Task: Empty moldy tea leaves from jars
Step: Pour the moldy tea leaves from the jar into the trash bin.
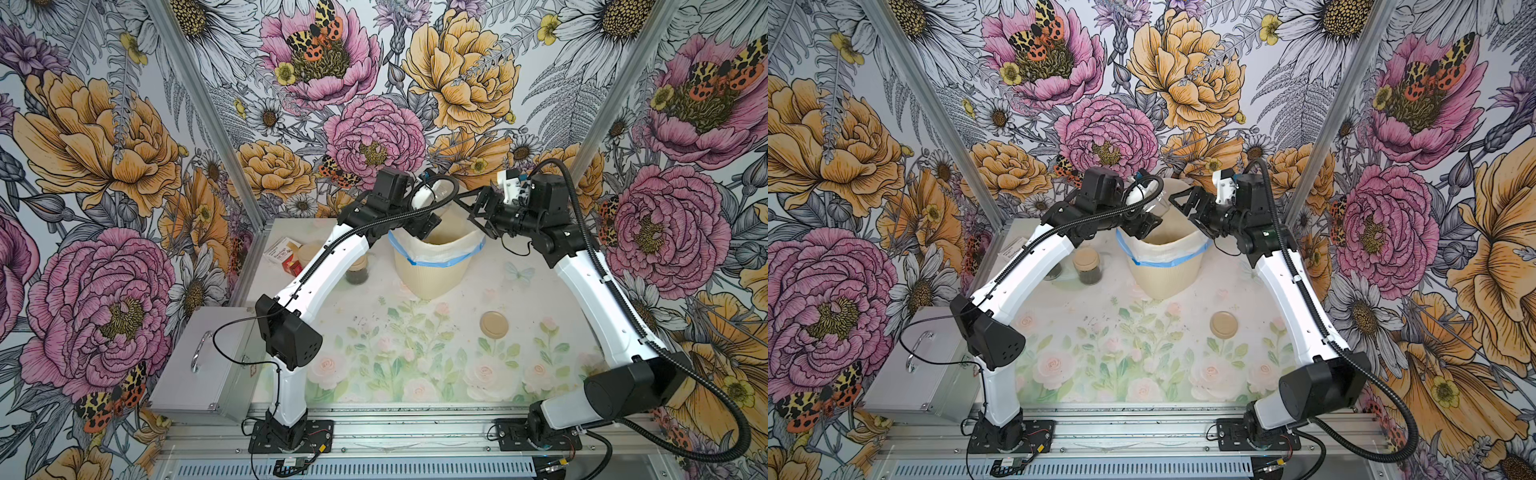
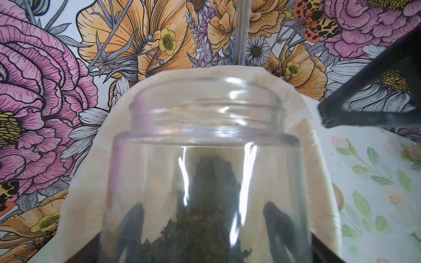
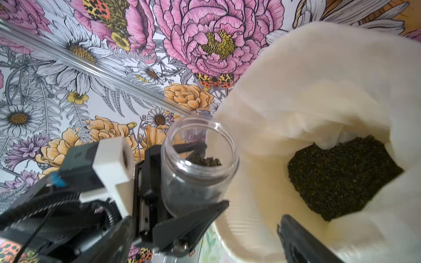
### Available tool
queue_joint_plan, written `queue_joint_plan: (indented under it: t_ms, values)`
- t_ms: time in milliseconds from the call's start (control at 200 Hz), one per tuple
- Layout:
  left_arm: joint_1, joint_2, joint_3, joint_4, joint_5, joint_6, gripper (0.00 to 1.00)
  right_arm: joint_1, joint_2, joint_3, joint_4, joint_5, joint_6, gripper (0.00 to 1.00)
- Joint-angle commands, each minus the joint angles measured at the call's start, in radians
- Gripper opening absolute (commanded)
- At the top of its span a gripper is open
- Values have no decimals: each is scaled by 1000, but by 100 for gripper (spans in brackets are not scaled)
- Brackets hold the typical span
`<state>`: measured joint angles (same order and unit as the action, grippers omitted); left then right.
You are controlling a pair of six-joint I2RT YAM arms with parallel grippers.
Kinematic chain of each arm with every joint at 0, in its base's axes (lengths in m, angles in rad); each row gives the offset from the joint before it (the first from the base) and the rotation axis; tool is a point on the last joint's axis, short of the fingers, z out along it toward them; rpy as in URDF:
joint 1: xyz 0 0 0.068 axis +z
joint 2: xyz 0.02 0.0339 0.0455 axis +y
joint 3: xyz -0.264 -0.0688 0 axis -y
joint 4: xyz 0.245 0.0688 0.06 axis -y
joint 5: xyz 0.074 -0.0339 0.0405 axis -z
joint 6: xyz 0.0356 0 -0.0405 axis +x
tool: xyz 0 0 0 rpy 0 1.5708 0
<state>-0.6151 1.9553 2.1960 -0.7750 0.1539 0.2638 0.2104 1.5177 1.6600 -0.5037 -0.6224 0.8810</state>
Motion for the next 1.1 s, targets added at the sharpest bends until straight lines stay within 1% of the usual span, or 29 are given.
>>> queue_joint_plan:
  t_ms: [0,355,460,616,796,971,1096]
  values:
    - [-14,14,59,56,26,-41,42,31,46,43,107,6,30,100]
    - [-35,11,64,56,38,-67,43,88,118,100,126,46,45,100]
    - [-37,3,61,57,32,-82,42,99,129,106,126,45,61,96]
    - [-38,-8,65,57,61,-89,42,108,136,111,125,59,68,95]
    - [-35,-45,36,57,82,-113,42,110,144,129,122,73,62,94]
    - [-27,-82,1,56,117,-144,43,115,159,127,123,73,54,95]
    - [-25,-87,-5,53,148,-161,44,125,160,134,123,95,35,96]
